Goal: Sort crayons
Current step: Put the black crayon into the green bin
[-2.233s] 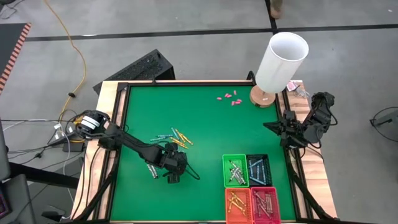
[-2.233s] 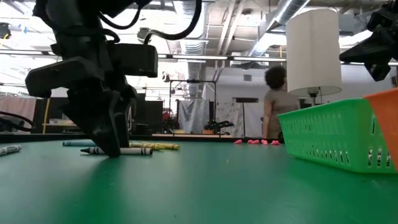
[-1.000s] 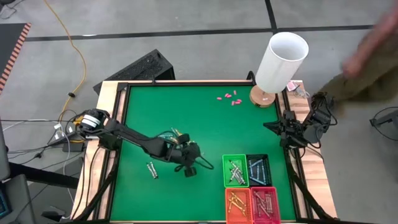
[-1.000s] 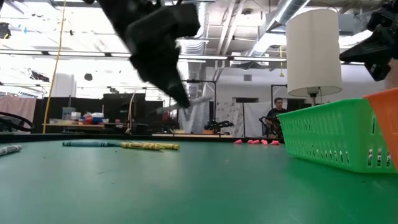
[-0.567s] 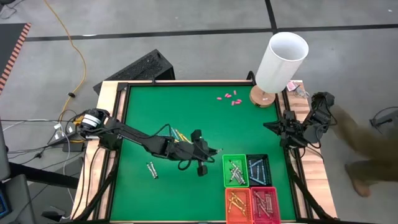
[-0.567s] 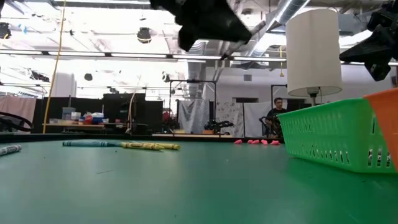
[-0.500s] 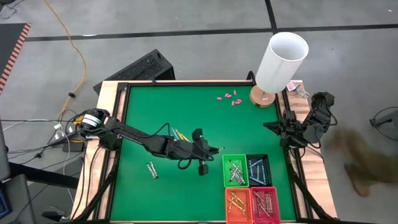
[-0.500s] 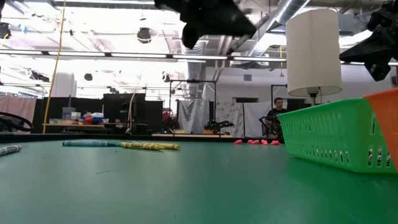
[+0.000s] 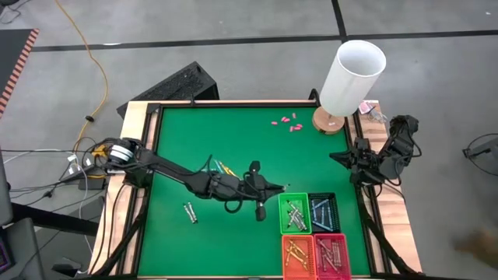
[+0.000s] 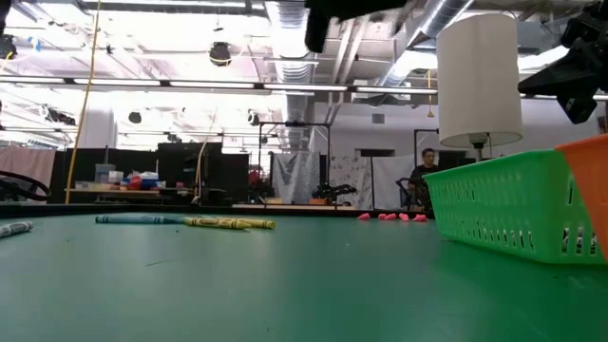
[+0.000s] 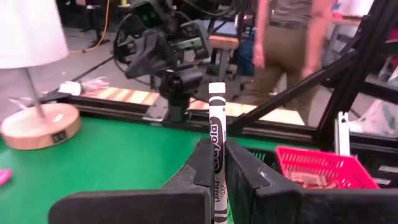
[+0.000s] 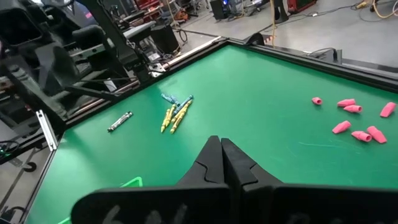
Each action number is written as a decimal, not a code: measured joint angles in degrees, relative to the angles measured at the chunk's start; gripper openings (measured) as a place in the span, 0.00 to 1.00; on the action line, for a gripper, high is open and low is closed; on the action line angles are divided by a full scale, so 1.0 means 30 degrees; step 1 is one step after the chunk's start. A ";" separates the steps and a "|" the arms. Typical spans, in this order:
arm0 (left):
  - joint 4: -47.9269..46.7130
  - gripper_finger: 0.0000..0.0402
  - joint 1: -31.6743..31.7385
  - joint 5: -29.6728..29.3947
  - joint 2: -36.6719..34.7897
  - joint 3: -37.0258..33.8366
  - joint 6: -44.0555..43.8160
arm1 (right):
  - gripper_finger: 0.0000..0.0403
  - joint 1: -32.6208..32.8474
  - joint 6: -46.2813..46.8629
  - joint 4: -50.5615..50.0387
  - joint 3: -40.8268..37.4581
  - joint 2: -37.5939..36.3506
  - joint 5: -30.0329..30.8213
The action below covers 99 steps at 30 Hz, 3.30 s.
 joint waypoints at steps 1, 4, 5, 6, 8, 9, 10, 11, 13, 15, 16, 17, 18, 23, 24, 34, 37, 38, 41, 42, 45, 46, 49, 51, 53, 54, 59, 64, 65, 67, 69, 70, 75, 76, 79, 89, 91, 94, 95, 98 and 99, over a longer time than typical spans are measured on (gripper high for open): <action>0.0416 0.01 0.0005 0.0065 0.0252 0.0018 -0.0016 | 0.00 0.0000 0.0000 -0.0007 -0.0007 0.0000 0.0014; 0.1416 0.01 0.0056 0.0476 0.1662 0.0542 -0.0225 | 0.00 0.0000 0.0097 -0.0072 -0.0015 0.0041 0.0241; 0.1361 0.01 0.0064 0.0504 0.2042 0.0688 -0.0330 | 0.00 0.0007 0.0105 -0.0119 -0.0015 0.0057 0.0266; 0.1242 0.01 0.0066 0.0513 0.2503 0.0970 -0.0349 | 0.00 0.0007 0.0132 -0.0126 -0.0015 0.0073 0.0279; 0.1543 0.01 0.0078 0.0728 0.3460 0.1690 -0.0460 | 0.00 0.0007 0.0175 -0.0132 -0.0015 0.0088 0.0284; 0.1393 0.01 0.0078 0.0672 0.3831 0.1921 -0.0424 | 0.00 0.0007 0.0185 -0.0140 -0.0015 0.0110 0.0278; 0.1427 0.01 0.0078 0.0733 0.4343 0.2346 -0.0398 | 0.00 0.0007 0.0189 -0.0128 -0.0015 0.0124 0.0277; 0.1595 0.01 0.0071 0.0910 0.4829 0.2767 -0.0390 | 0.00 0.0007 0.0189 -0.0115 -0.0015 0.0124 0.0284; 0.1277 0.01 0.0071 0.0881 0.5646 0.3369 -0.0391 | 0.00 0.0007 0.0197 -0.0144 -0.0015 0.0128 0.0276; 0.1450 0.01 0.0071 0.1243 0.6431 0.4146 -0.0404 | 0.00 0.0007 0.0190 -0.0128 -0.0015 0.0131 0.0277; 0.1335 0.01 0.0071 0.1353 0.6695 0.4446 -0.0413 | 0.00 0.0007 0.0211 -0.0160 -0.0015 0.0131 0.0277; 0.1441 0.01 0.0071 0.1637 0.7073 0.4915 -0.0444 | 0.00 0.0007 0.0324 -0.0163 -0.0015 0.0131 0.0277; 0.1585 0.01 0.0078 0.1881 0.7409 0.5282 -0.0517 | 0.00 0.0007 0.0340 -0.0188 -0.0015 0.0131 0.0284; 0.1179 0.02 0.0078 0.2355 0.8257 0.6124 -0.0573 | 0.00 0.0007 0.0385 -0.0217 -0.0015 0.0138 0.0277; 0.1107 0.03 0.0078 0.2381 0.8271 0.6136 -0.0586 | 0.00 0.0007 0.0379 -0.0211 -0.0015 0.0138 0.0284; 0.0939 0.23 0.0093 0.2457 0.8228 0.6197 -0.0652 | 0.00 0.0007 0.0372 -0.0204 -0.0015 0.0138 0.0299; 0.0869 0.30 0.0093 0.2521 0.8236 0.6197 -0.0289 | 0.00 0.0007 0.0372 -0.0204 -0.0015 0.0138 0.0309; 0.0875 0.32 0.0093 0.2521 0.8236 0.6197 -0.0345 | 0.00 0.0007 0.0372 -0.0204 -0.0015 0.0138 0.0313; 0.0711 0.36 0.0093 0.2475 0.8236 0.6197 -0.1251 | 0.00 0.0007 0.0367 -0.0121 -0.0015 0.0138 0.0321; 0.0599 0.37 0.0093 0.2360 0.8228 0.6196 -0.1541 | 0.00 0.0007 0.0397 -0.0126 -0.0015 0.0138 0.0321; -0.0926 0.38 0.0093 0.2318 0.7670 0.6183 -0.1883 | 0.00 0.0007 0.0603 -0.0138 -0.0015 0.0138 0.0313; -0.1764 0.38 0.0093 0.2300 0.7320 0.6183 -0.1892 | 0.00 0.0007 0.0669 -0.0151 -0.0015 0.0138 0.0313; -0.4371 0.38 0.0093 0.2290 0.6089 0.6183 -0.1878 | 0.00 0.0007 0.0500 -0.0201 -0.0013 0.0138 0.0342; -0.6067 0.37 0.0082 0.2281 0.5217 0.6183 -0.1648 | 0.00 0.0007 0.0510 -0.0197 -0.0007 0.0138 0.0342; -0.7753 0.36 0.0019 0.2223 0.4265 0.6183 -0.1258 | 0.00 0.0007 0.0510 -0.0212 -0.0007 0.0138 0.0342; -0.8648 0.36 -0.0031 0.2237 0.3744 0.6183 -0.0976 | 0.00 0.0007 0.0510 -0.0240 -0.0007 0.0138 0.0342; -1.3664 0.35 -0.0298 0.2225 0.1143 0.6183 0.0207 | 0.00 0.0007 0.0495 -0.0318 -0.0003 0.0138 0.0342; -1.9600 0.35 -0.0584 -0.0530 -0.0666 0.6183 -0.0941 | 0.00 0.0007 0.0495 -0.0379 0.0000 0.0138 0.0335; -2.0690 0.35 -0.0656 -0.1203 -0.0875 0.6183 -0.1318 | 0.00 0.0007 0.0495 -0.0406 0.0000 0.0138 0.0333; -2.2466 0.35 -0.0817 -0.2302 -0.1183 0.6183 -0.2171 | 0.00 0.0007 0.0494 -0.0419 0.0005 0.0138 0.0335; -2.3951 0.35 -0.1031 -0.2667 -0.1279 0.6183 -0.2878 | 0.00 0.0007 0.0488 -0.0415 0.0007 0.0138 0.0335; -2.4466 0.35 -0.1123 -0.2674 -0.1279 0.6183 -0.3063 | 0.00 0.0007 0.0480 -0.0423 0.0007 0.0138 0.0335; -2.5715 0.35 -0.1506 -0.2846 -0.1343 0.5187 -0.4363 | 0.00 0.0007 0.0466 -0.0420 0.0007 0.0138 0.0328; -2.5716 0.35 -0.1553 -0.2768 -0.1455 0.4712 -0.4695 | 0.00 0.0007 0.0466 -0.0418 0.0006 0.0138 0.0328; -2.5550 0.35 -0.1562 -0.2378 -0.2065 0.3361 -0.5966 | 0.00 0.0007 0.0466 -0.0421 0.0002 0.0138 0.0324; -2.1505 0.35 -0.1678 -0.2520 -0.4771 -0.1382 -0.8867 | 0.00 0.0007 0.0459 -0.0481 0.0001 0.0137 0.0328; -2.1304 0.35 -0.1678 -0.2766 -0.5091 -0.1873 -0.9184 | 0.00 0.0007 0.0459 -0.0481 0.0007 0.0138 0.0324; -2.0977 0.35 -0.1678 -0.3116 -0.5468 -0.2225 -0.9836 | 0.00 0.0007 0.0466 -0.0481 0.0000 0.0138 0.0328; -2.0932 0.35 -0.1678 -0.3216 -0.5486 -0.2225 -0.9936 | 0.00 0.0007 0.0466 -0.0474 0.0000 0.0138 0.0328; -2.0606 0.35 -0.1678 -0.3271 -0.5476 -0.2232 -1.0023 | 0.00 0.0007 0.0466 -0.0474 0.0002 0.0138 0.0328; -2.0311 0.35 -0.1678 -0.3286 -0.5476 -0.2232 -1.0024 | 0.00 0.0007 0.0466 -0.0474 0.0006 0.0138 0.0328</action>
